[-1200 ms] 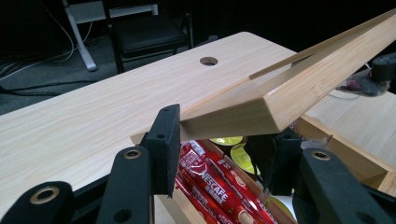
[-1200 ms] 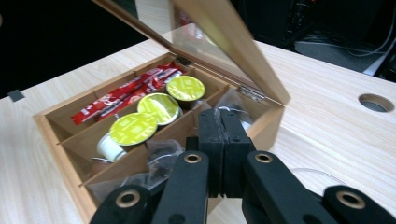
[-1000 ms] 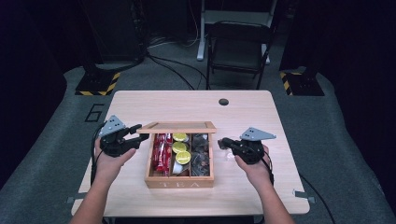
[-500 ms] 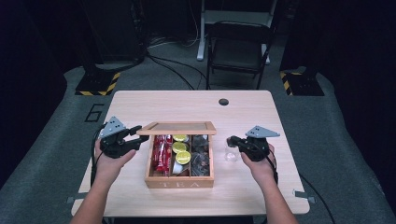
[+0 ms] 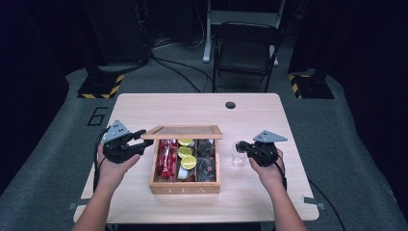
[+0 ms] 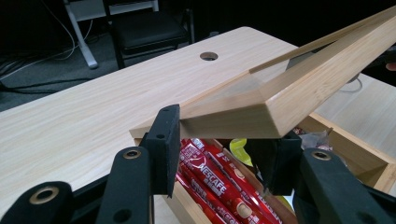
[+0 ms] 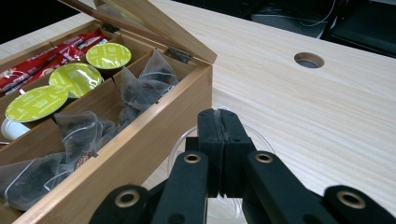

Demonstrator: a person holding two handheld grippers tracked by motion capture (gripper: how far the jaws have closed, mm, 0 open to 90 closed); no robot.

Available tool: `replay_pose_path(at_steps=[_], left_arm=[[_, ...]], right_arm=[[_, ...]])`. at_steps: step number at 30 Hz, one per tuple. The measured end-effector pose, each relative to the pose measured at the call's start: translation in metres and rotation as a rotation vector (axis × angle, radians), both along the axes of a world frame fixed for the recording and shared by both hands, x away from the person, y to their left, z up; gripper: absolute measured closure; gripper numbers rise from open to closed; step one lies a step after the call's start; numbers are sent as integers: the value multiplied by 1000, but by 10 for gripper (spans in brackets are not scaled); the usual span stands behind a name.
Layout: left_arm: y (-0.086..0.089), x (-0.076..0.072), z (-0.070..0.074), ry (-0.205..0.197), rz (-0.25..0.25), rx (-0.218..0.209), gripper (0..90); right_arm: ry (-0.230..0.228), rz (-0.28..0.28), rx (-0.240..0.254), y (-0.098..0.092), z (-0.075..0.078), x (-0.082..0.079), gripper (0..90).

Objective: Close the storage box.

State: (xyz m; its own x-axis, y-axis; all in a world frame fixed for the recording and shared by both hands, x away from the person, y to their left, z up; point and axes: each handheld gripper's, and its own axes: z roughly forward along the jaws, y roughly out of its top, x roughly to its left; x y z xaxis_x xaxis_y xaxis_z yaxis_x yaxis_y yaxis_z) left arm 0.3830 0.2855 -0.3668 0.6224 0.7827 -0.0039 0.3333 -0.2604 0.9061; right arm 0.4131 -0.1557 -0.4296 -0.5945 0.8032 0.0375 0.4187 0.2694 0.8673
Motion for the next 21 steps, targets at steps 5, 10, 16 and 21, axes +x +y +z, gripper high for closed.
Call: replay_pose_path(at_steps=[5,10,16,21], left_arm=[[0,0,0,0,0,0,550],[0,0,0,1,0,0,550],[0,0,0,-1,0,1,549],[0,0,0,1,-1,-1,549]], right_arm=[[2,6,-12,0,-2,1,870],[-2,-13,-27,0,-3,2,791],[-4,-20,-14,-1,-3,1,776],[-8,-20,-15,0,-2,1,741]])
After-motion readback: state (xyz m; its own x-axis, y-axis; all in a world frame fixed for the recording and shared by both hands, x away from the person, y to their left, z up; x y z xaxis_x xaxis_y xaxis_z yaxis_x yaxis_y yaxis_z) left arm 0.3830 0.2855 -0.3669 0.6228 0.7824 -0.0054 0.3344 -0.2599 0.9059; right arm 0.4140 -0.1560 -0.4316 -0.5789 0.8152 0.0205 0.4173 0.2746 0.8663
